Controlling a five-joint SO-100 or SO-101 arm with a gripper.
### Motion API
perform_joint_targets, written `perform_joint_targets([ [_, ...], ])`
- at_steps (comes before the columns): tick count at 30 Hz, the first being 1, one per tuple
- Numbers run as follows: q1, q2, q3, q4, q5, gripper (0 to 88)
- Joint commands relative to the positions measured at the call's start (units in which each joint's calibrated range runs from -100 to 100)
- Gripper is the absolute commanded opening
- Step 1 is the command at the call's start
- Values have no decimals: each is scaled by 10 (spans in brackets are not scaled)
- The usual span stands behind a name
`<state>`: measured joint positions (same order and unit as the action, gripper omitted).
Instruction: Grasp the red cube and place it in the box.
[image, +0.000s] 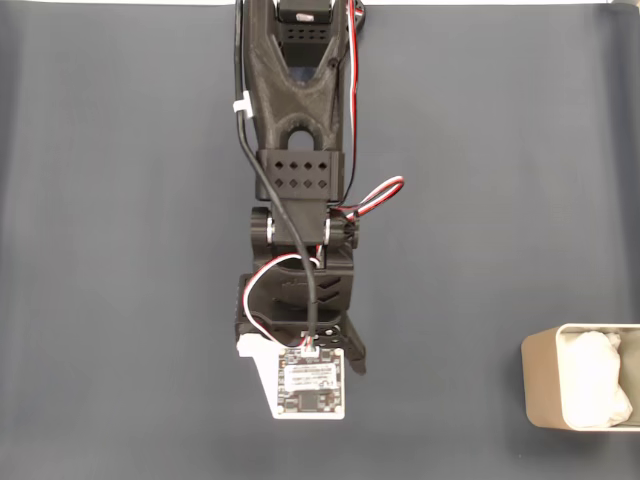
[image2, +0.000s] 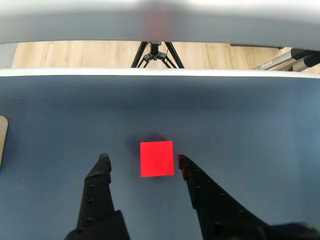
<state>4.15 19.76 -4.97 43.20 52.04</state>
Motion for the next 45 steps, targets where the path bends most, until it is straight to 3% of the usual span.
perform_joint_targets([
  [1,5,-4,-9,-12,-6,313],
  [45,-10,45,-10,-31,6,312],
])
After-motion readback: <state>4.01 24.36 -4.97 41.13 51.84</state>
